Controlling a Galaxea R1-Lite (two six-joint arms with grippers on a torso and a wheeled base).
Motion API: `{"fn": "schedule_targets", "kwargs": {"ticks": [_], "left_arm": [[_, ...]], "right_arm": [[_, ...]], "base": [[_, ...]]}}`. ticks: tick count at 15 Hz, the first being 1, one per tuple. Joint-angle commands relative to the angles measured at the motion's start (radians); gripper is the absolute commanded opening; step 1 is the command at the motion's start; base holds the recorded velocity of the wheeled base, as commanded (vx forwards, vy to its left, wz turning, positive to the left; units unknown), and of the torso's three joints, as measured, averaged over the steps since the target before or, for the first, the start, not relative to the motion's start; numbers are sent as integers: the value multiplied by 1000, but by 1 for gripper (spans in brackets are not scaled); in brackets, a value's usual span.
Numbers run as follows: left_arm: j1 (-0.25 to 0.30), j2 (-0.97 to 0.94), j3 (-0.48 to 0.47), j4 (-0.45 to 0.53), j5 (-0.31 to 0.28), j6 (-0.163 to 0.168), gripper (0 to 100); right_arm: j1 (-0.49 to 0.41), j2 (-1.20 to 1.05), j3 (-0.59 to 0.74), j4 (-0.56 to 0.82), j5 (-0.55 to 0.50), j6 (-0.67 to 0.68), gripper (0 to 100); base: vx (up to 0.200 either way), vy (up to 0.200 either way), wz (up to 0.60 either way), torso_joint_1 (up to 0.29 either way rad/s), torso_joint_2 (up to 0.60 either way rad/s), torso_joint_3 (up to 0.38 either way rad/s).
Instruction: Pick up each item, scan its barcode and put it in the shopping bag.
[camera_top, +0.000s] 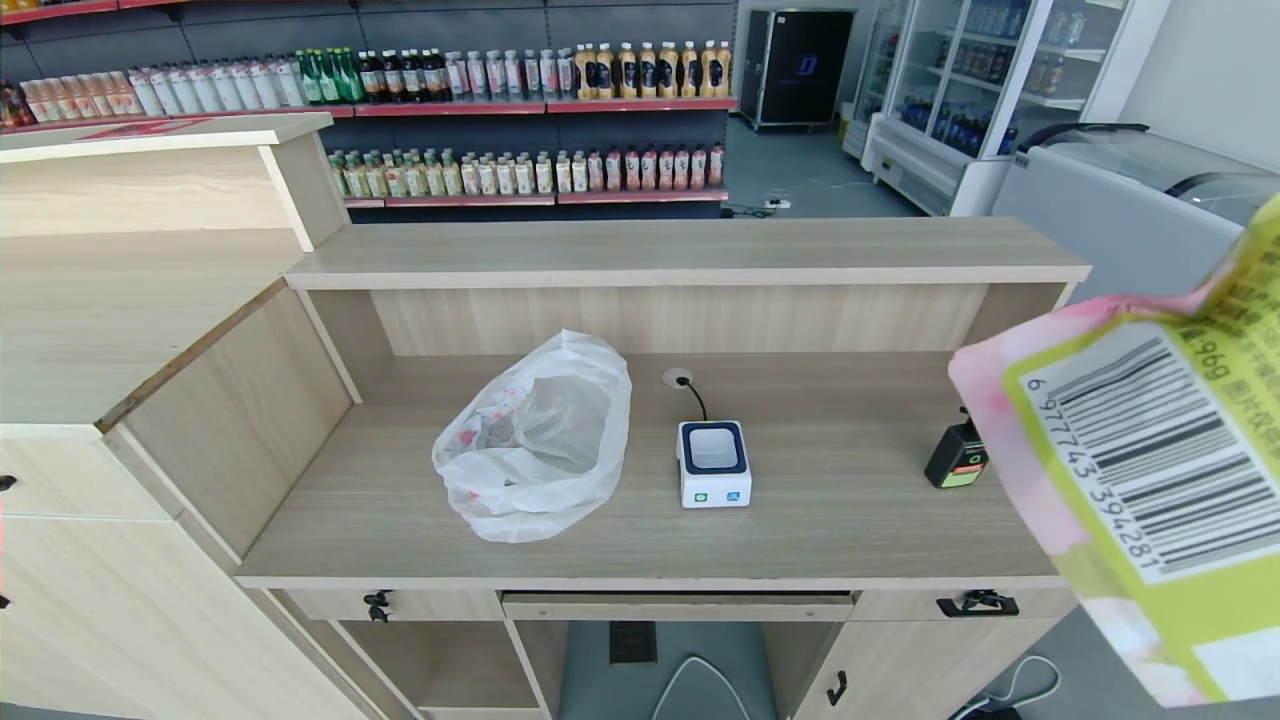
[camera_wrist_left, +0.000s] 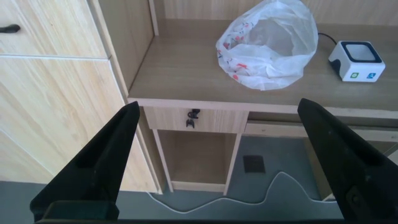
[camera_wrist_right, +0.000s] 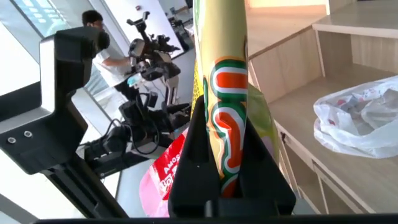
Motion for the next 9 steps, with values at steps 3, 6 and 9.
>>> {"fn": "schedule_targets", "kwargs": {"ticks": [3,6,9], "left_arm": [[1,0,0,0,0,-1,100],[1,0,0,0,0,-1,100],[1,0,0,0,0,-1,100]], "right_arm": [[28,8,-60,11,8,69,0],[32,15,-54,11,15,68,0],[46,16,-51,14,15,68,0]], "base": [[0,0,0,0,0,0],[0,0,0,0,0,0],[0,0,0,0,0,0]]}}
